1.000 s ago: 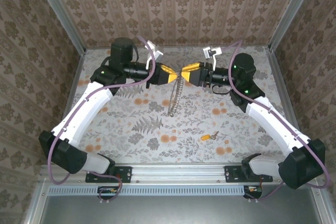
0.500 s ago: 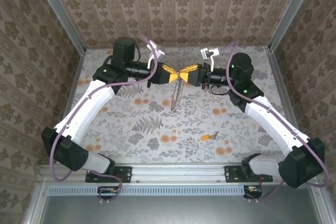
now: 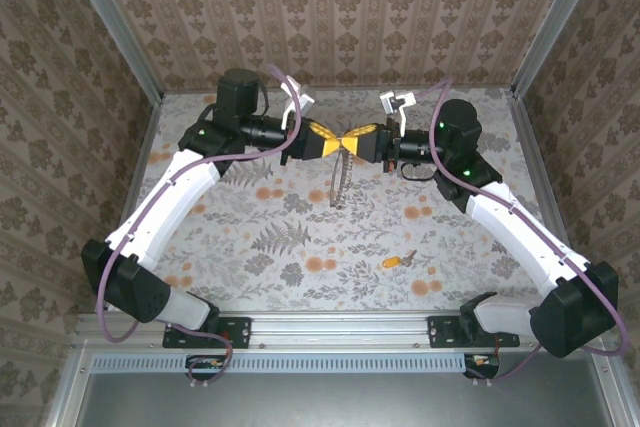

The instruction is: Put the keys on the keyring

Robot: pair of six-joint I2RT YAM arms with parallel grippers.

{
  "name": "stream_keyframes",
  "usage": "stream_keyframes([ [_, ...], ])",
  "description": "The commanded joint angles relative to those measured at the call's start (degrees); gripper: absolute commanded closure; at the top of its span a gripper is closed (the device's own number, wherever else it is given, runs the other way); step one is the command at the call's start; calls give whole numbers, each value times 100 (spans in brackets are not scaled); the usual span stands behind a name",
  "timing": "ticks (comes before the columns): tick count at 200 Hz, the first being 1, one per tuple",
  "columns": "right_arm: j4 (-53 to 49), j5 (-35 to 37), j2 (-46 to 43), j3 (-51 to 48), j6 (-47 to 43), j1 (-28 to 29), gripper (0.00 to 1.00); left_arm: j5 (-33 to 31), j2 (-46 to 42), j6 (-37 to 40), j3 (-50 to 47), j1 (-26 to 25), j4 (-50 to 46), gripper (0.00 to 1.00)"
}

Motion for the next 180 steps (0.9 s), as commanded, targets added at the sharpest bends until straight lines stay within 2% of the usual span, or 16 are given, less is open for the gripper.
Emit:
stream_keyframes([
  [1, 27, 240, -37, 189, -165, 37, 100, -485, -95, -196, 156, 79, 285, 77],
  [13, 170, 373, -84, 158, -141, 23, 100, -787, -223, -479, 10, 165, 566, 61],
  [20, 286, 433, -114, 139, -128, 19, 100, -905, -318, -689, -105, 229, 838, 56],
  [46, 958, 670, -226, -49, 113, 17, 100, -1413, -740, -1508, -732, 402, 1947, 51],
  [92, 2426, 1155, -258, -372, 844, 33, 100, -1842, -1172, -2639, -1545, 343, 3423, 58],
  [142, 3433, 1804, -160, -513, 1365, 125, 100, -2179, -1298, -2987, -1820, -63, 4136, 70],
  [180, 3702, 2061, -89, -505, 1499, 247, 100, -2362, -1201, -3359, -1911, -238, 4808, 74],
])
